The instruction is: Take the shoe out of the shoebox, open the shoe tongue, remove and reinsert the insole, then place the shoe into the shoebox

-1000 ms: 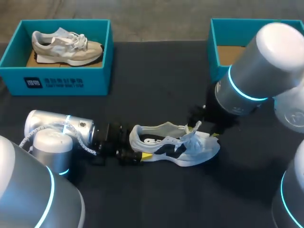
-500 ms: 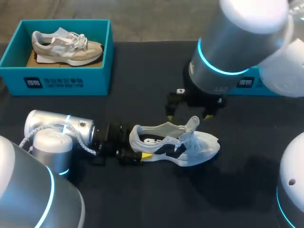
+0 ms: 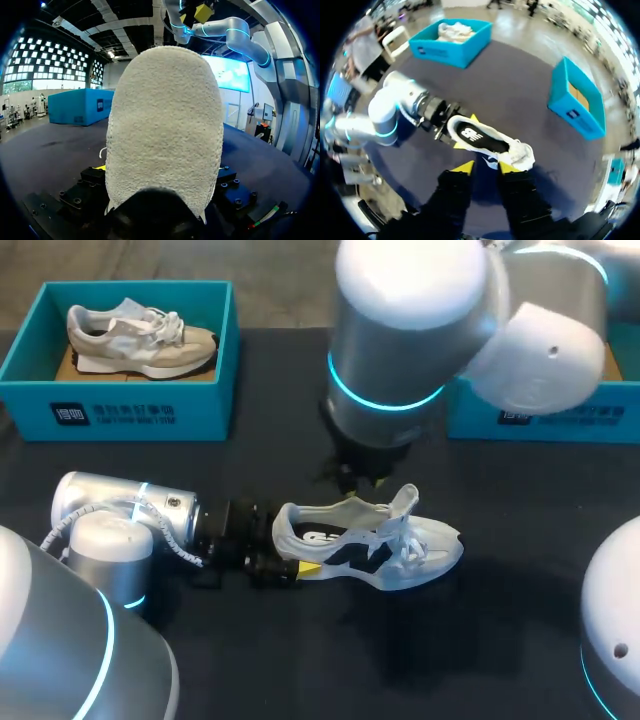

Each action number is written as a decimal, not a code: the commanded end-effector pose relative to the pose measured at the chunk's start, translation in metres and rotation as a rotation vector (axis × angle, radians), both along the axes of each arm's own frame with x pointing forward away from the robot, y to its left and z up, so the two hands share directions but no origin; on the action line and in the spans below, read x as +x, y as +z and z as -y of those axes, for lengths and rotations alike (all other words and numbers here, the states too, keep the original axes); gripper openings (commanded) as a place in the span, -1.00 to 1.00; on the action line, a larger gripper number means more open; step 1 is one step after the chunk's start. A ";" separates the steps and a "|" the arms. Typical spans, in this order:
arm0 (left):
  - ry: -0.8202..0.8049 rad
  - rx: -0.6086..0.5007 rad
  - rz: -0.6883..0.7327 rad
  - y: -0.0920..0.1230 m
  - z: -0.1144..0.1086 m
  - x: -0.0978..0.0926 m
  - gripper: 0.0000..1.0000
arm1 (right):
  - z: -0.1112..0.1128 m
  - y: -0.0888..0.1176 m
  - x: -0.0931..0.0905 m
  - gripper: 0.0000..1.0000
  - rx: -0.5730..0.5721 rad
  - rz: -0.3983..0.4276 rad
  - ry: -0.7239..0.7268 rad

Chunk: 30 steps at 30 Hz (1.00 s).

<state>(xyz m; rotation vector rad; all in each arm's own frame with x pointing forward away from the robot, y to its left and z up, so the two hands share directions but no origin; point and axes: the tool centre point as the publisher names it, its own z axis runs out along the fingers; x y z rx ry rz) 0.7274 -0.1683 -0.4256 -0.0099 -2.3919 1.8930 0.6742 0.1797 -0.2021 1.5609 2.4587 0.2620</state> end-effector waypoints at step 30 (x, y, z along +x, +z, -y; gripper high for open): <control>0.003 0.000 0.001 0.000 0.000 0.000 -1.00 | -0.002 -0.020 -0.002 -1.00 -0.118 -0.329 0.634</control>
